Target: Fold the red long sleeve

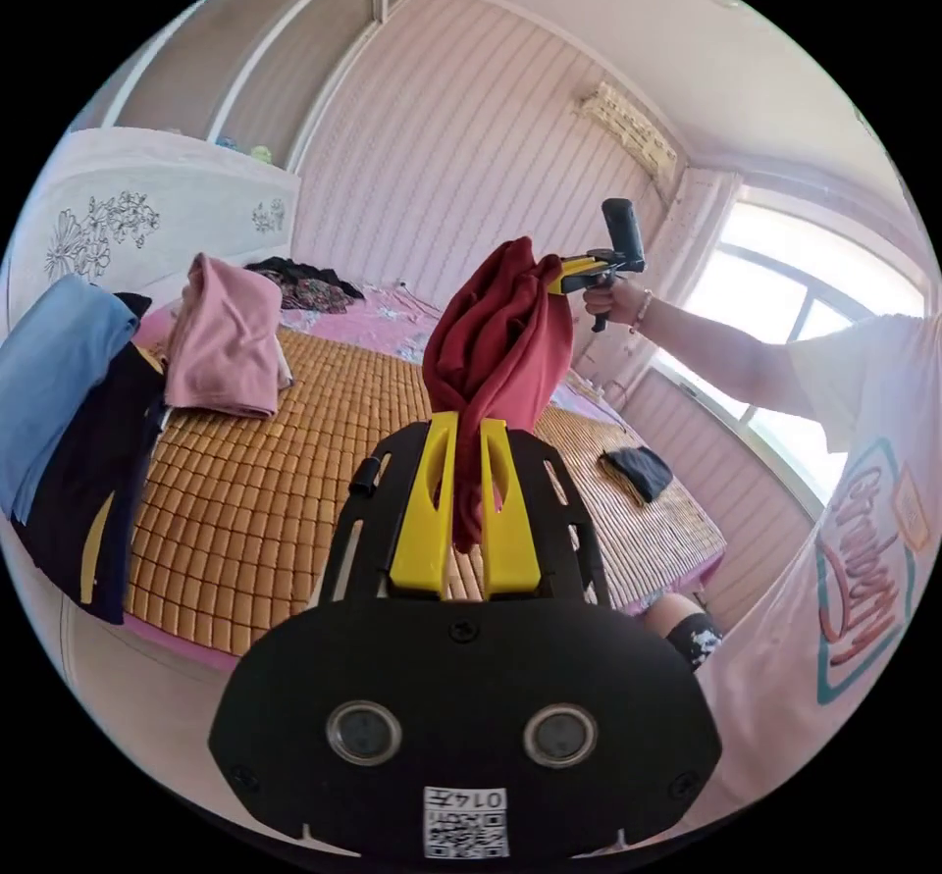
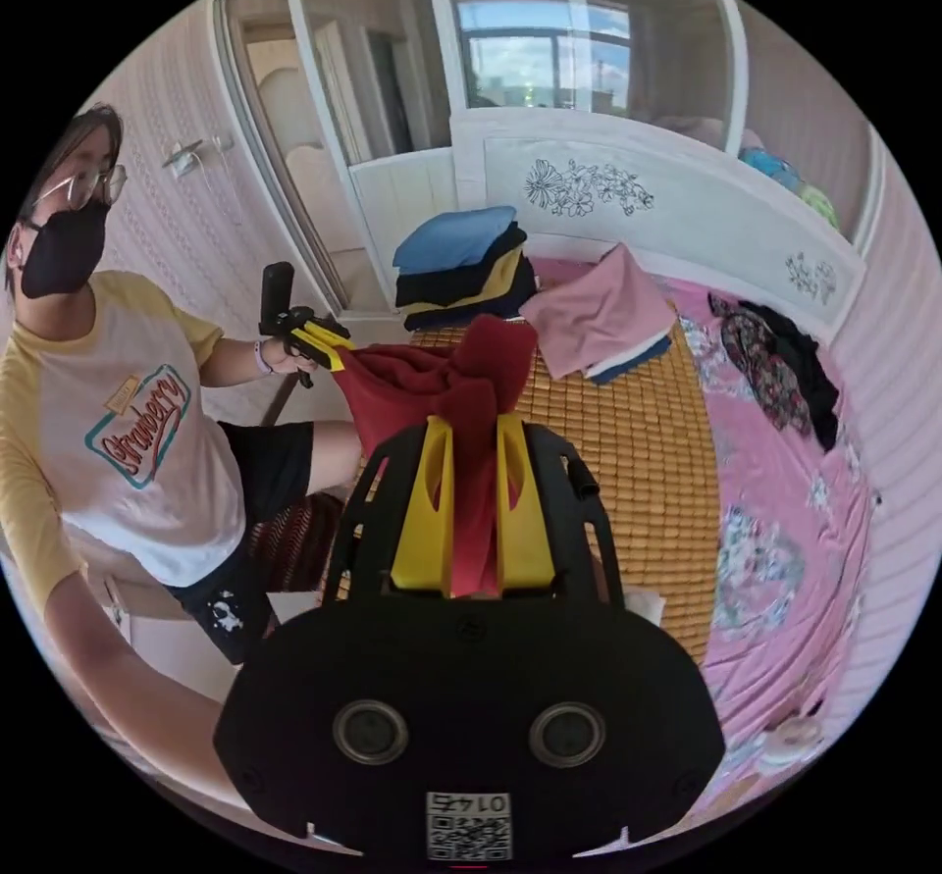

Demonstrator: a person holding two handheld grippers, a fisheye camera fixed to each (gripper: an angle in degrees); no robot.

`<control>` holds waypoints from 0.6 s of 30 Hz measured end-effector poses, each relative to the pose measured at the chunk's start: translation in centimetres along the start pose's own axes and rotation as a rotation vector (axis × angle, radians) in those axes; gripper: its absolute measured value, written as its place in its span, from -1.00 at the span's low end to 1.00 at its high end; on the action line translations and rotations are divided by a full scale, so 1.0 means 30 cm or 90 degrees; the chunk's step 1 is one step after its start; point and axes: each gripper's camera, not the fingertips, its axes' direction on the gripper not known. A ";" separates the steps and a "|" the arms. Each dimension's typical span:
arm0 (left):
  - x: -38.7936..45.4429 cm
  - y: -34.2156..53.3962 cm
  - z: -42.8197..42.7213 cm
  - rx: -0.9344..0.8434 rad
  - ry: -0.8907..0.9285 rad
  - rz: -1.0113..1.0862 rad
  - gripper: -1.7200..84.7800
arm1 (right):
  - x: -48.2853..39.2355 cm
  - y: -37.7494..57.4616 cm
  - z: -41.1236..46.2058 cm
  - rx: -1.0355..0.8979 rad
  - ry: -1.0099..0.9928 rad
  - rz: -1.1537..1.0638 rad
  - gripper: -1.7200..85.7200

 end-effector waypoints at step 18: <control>-0.341 0.273 0.218 -0.011 -0.190 -0.161 -0.82 | -0.193 0.708 0.881 -0.089 -0.002 0.495 -0.66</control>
